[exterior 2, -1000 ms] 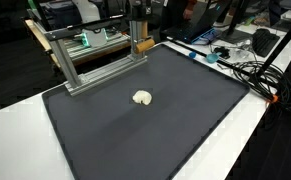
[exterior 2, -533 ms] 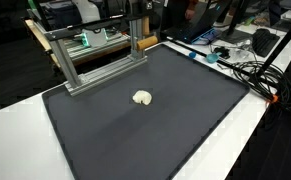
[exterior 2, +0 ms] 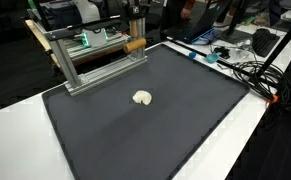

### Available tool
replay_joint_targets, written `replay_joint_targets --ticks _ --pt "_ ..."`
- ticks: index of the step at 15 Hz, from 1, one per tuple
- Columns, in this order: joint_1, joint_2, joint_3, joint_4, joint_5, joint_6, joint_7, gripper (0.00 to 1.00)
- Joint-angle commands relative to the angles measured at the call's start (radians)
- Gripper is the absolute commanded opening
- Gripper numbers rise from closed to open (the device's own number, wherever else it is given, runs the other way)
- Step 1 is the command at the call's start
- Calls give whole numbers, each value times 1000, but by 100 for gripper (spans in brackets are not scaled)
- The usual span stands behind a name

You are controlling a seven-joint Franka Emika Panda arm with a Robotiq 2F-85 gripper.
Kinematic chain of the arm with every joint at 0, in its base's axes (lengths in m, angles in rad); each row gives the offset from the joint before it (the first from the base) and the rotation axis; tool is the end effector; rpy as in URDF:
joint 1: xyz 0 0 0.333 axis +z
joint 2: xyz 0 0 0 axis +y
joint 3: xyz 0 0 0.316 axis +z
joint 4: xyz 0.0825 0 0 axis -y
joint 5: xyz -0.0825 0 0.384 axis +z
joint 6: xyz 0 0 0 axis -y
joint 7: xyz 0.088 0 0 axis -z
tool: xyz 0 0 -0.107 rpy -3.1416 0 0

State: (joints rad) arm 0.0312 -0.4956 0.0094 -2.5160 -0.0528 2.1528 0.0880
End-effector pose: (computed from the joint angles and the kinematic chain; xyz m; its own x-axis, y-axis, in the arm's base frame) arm 0.4051 0.0144 0.4632 0.9906 -0.0192 0.1352 -0.0248 -0.9989 0.0403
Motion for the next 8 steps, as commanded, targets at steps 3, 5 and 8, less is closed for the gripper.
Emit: replay_joint_targets --ticks 3,5,8 --pt "-23 -158 0 -81 9 -61 -15 21" --pt "-26 -191 4 -95 0 -89 -16 21" --pt "-18 -221 6 -110 2 -118 -30 21"
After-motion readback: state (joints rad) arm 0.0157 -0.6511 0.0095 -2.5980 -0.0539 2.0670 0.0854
